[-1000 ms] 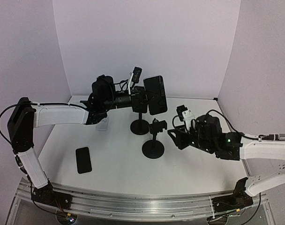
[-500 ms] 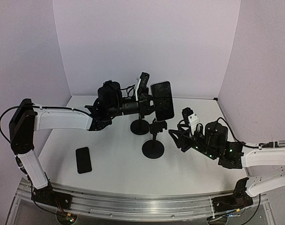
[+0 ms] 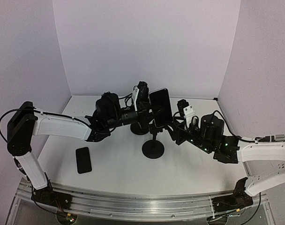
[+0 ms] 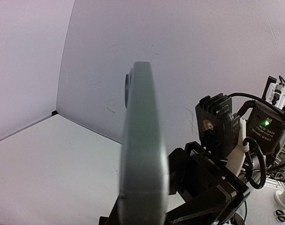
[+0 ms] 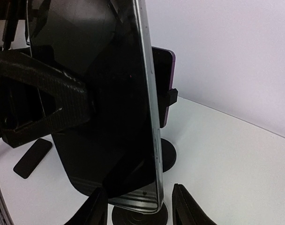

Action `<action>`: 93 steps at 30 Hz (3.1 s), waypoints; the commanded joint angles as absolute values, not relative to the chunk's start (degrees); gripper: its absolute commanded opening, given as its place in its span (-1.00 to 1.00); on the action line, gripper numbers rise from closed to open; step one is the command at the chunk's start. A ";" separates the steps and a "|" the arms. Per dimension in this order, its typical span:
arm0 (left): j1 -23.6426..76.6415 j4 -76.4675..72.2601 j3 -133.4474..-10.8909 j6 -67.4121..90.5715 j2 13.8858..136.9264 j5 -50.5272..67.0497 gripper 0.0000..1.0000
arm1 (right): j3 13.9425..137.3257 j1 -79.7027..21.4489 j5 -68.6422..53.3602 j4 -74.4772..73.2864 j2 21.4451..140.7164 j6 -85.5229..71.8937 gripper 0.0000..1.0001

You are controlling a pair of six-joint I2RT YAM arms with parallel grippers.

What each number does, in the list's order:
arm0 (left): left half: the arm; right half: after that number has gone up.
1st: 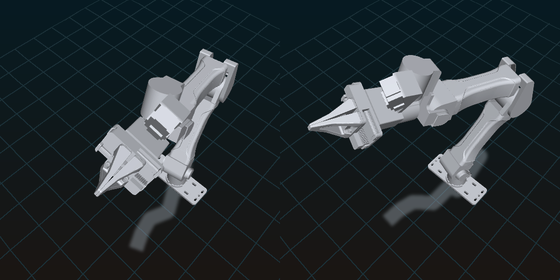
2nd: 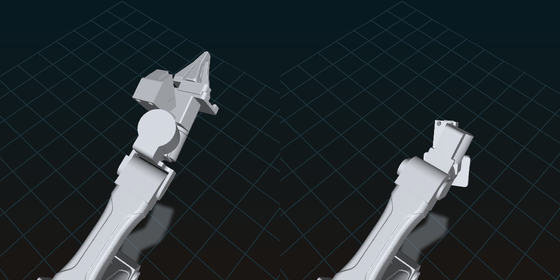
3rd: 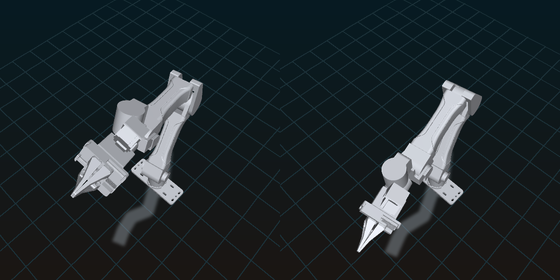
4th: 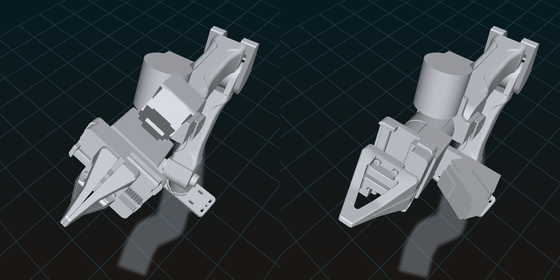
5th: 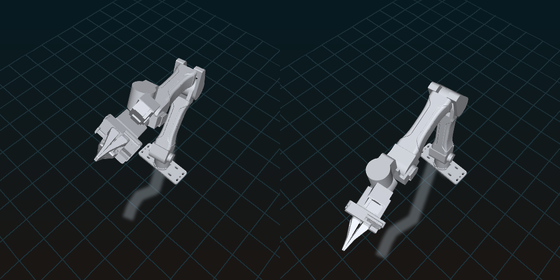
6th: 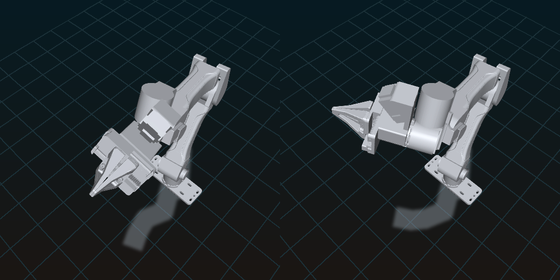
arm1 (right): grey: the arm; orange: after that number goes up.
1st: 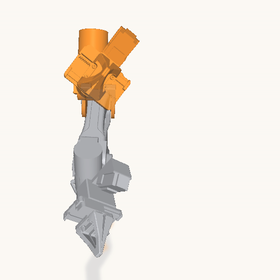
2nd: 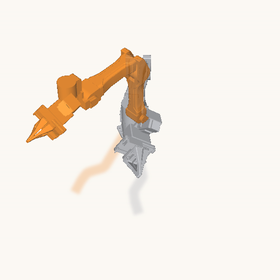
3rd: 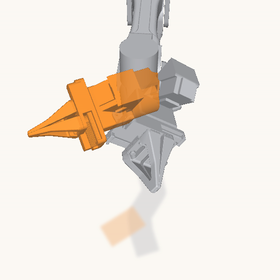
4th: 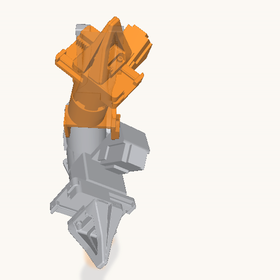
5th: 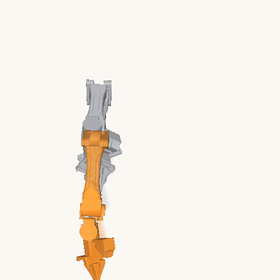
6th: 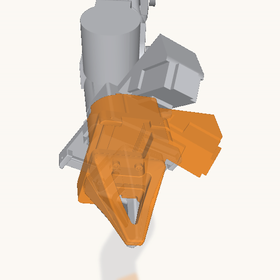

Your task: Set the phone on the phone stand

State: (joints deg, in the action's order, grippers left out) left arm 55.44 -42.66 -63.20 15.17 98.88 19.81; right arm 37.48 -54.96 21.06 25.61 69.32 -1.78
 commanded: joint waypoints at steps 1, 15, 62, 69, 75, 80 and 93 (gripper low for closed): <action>56.86 -49.34 -63.49 10.22 94.29 16.14 -1.00 | 37.65 -54.93 20.08 27.37 69.78 -0.27 -0.06; 56.69 -46.31 -62.46 9.01 93.72 15.82 -1.00 | 33.88 -54.93 21.63 27.39 69.00 2.26 -0.09; 56.78 -48.36 -61.38 10.97 97.84 9.33 -1.00 | 39.04 -54.87 25.28 34.89 79.29 -2.79 -0.98; 56.78 -48.15 -60.31 11.59 98.01 9.38 -1.00 | 39.67 -55.60 27.55 34.89 80.01 -4.14 -1.00; 57.03 -50.87 -59.29 13.67 99.07 11.55 -1.00 | 40.04 -55.80 27.69 34.89 80.59 -4.54 -1.00; 57.29 -53.19 -58.32 11.94 100.02 12.18 -1.00 | 38.95 -56.19 28.37 34.92 79.67 -5.78 -1.00; 57.39 -43.87 -54.89 6.35 97.69 8.50 -1.00 | 38.50 -56.68 30.24 35.09 78.96 -6.03 -1.00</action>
